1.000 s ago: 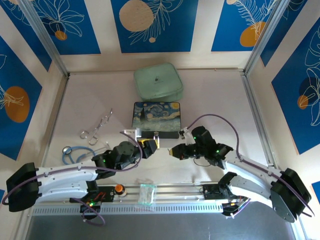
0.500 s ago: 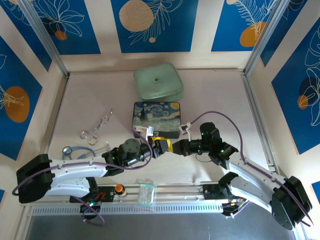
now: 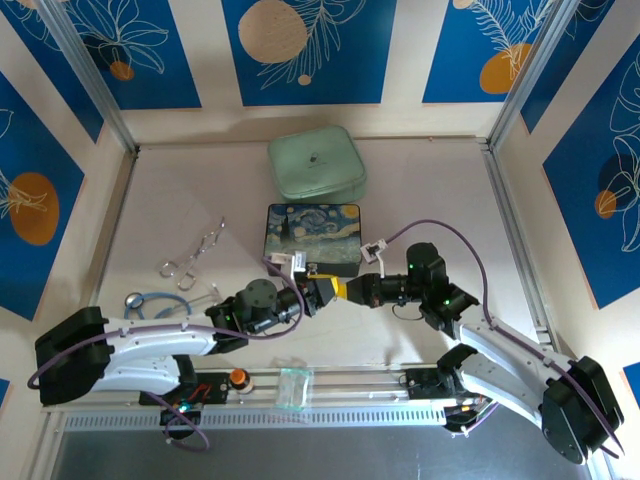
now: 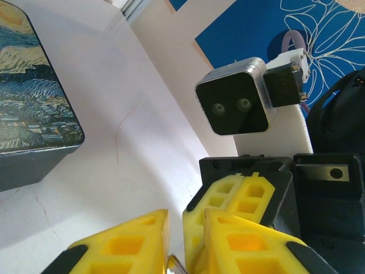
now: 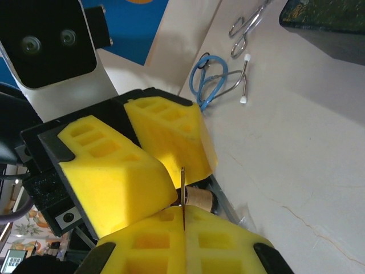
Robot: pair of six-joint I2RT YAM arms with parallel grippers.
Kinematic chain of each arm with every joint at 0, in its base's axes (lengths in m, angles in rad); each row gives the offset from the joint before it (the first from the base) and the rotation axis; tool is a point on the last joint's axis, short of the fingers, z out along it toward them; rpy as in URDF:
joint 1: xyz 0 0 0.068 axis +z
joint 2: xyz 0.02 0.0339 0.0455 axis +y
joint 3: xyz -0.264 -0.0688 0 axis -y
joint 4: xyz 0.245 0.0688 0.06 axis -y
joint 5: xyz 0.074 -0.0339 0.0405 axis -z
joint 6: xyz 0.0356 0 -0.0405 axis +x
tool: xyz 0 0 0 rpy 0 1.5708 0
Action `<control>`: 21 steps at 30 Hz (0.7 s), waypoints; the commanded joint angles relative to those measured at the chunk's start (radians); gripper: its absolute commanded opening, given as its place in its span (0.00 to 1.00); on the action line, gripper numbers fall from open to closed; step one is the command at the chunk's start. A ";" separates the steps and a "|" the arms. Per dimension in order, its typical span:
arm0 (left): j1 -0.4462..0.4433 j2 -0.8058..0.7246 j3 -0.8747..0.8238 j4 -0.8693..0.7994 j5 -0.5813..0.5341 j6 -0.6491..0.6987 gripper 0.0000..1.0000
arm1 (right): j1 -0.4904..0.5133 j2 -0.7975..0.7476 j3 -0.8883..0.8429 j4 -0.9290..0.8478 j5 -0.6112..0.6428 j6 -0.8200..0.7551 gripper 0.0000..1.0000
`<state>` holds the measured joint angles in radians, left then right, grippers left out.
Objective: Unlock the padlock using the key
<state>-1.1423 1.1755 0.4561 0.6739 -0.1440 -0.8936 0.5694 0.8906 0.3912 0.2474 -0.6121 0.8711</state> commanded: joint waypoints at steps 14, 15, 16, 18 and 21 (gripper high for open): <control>-0.007 -0.033 0.001 0.004 0.032 -0.071 0.00 | 0.006 0.000 -0.025 0.152 0.024 0.123 0.69; -0.007 -0.040 -0.002 0.006 0.022 -0.079 0.00 | 0.007 -0.003 -0.025 0.148 0.034 0.135 0.80; -0.006 -0.051 -0.006 0.005 0.004 -0.091 0.00 | 0.009 -0.010 -0.023 0.142 0.052 0.145 0.86; -0.005 -0.079 -0.015 -0.002 -0.048 -0.117 0.00 | 0.015 -0.028 -0.029 0.157 0.090 0.165 0.92; -0.004 -0.133 -0.029 -0.023 -0.154 -0.191 0.00 | 0.036 -0.044 -0.038 0.225 0.190 0.222 0.98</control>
<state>-1.1419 1.0771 0.4381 0.6949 -0.1986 -1.0142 0.5850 0.8780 0.3584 0.3649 -0.5114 1.0309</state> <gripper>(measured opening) 0.047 0.973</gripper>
